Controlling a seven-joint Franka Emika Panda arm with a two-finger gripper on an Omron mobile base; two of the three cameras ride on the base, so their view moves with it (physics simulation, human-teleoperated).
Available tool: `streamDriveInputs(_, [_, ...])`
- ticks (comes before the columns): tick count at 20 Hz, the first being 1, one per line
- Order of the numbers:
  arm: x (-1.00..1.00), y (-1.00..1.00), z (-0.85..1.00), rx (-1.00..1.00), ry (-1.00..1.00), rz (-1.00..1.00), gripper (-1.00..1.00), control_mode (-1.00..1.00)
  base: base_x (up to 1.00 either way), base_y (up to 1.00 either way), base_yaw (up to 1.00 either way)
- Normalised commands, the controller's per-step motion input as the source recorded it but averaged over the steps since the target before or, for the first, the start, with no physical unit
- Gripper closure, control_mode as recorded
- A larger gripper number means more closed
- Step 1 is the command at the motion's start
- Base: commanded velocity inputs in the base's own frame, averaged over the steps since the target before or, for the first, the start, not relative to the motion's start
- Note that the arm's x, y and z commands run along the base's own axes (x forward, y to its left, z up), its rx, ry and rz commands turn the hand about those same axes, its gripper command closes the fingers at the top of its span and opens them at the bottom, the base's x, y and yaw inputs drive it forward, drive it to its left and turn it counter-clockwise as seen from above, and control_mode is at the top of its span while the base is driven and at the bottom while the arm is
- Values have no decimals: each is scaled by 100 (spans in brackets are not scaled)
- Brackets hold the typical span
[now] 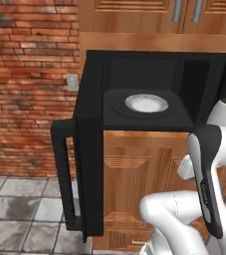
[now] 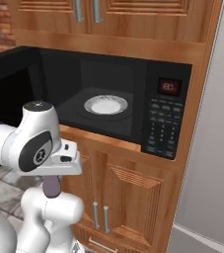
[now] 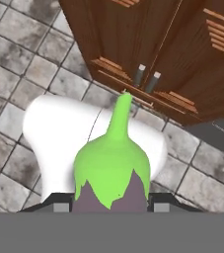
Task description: Pick the eggplant from the counter and place it in the microwave.
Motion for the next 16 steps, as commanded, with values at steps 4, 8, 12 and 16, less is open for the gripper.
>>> streamDriveInputs(4, [0, 0, 0, 0, 0, 0, 100, 100, 66, 0, 0])
streamDriveInputs(8, [0, 0, 0, 0, 0, 0, 100, 100, 57, 2, 0])
streamDriveInputs(12, [0, 0, 0, 0, 0, 0, 100, 100, 58, 13, 0])
streamDriveInputs(16, [0, 0, 0, 0, 0, 0, 100, 100, -8, 0, 0])
